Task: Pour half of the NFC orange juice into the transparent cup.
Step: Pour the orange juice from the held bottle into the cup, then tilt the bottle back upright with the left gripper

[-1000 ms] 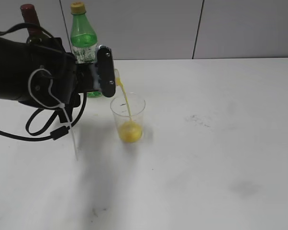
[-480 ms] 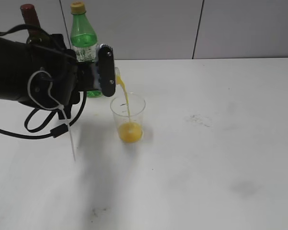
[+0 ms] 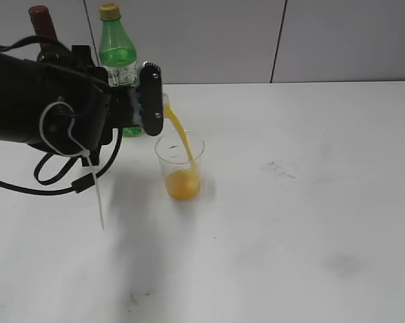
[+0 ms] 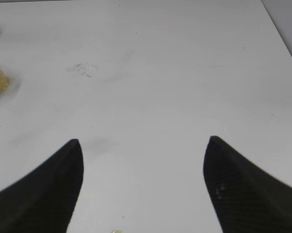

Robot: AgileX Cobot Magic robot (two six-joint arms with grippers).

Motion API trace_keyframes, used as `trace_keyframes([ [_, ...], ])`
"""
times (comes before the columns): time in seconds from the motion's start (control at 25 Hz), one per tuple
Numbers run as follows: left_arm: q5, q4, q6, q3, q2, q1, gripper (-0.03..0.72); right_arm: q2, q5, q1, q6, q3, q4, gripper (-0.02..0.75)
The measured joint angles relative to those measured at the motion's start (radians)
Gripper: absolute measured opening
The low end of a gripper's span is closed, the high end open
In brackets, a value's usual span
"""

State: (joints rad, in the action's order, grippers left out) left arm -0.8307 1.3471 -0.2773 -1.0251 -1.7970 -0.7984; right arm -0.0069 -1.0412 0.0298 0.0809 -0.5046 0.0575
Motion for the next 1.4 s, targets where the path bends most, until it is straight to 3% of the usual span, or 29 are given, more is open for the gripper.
trace_keyframes([
  [1.4,-0.028,0.079,0.002,0.000,0.000,0.000,0.473,0.000,0.001,0.000,0.000,0.000,0.000,0.589],
])
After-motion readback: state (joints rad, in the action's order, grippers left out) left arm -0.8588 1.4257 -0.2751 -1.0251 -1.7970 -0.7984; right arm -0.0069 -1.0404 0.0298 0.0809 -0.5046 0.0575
